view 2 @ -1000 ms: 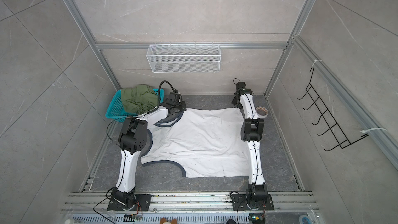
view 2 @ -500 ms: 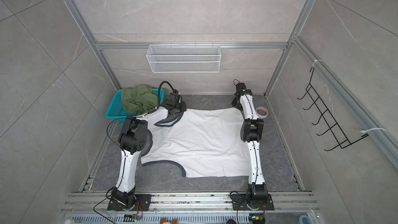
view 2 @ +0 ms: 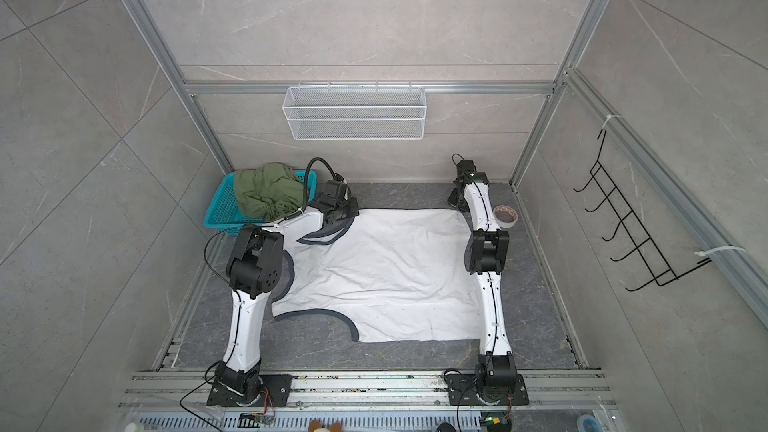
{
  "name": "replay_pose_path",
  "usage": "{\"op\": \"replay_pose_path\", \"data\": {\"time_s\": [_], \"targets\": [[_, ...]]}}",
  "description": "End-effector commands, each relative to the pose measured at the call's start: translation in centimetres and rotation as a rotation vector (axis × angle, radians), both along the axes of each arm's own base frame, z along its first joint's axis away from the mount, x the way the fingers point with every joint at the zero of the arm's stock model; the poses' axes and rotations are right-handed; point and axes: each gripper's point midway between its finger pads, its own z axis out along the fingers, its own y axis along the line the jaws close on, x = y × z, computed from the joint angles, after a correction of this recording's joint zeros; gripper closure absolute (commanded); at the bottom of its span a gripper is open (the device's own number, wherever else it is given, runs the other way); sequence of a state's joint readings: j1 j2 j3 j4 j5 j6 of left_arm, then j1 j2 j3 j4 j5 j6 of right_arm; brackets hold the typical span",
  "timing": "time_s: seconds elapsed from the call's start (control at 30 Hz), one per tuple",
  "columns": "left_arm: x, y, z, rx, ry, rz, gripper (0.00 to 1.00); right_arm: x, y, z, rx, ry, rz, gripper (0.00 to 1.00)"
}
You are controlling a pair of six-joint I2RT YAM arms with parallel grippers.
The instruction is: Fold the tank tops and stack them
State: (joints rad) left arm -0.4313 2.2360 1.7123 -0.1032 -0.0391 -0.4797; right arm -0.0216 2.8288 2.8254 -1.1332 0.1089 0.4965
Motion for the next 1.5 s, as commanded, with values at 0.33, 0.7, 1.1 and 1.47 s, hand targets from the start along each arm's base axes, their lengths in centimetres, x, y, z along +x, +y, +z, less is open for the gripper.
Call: {"op": "replay_pose_path", "data": {"time_s": [0.33, 0.7, 1.1, 1.47], "targets": [[-1.0, 0.1, 6.0, -0.026, -0.113, -0.033, 1.0, -1.7, 0.0, 6.7, -0.088, -0.081, 0.019, 1.0], [-3.1, -0.1, 4.9, -0.025, -0.088, -0.08, 1.0, -4.1, 0.9, 6.4, 0.028, -0.221, -0.03, 1.0], [-8.4, -1.2, 5.0, -0.031, -0.093, -0.126, 1.0, -8.5, -0.6, 6.7, 0.14, -0.333, -0.128, 1.0], [-14.7, -1.8, 2.5, 0.032, -0.042, -0.154, 1.0, -13.4, -0.8, 5.7, 0.154, -0.307, -0.185, 1.0]]}}
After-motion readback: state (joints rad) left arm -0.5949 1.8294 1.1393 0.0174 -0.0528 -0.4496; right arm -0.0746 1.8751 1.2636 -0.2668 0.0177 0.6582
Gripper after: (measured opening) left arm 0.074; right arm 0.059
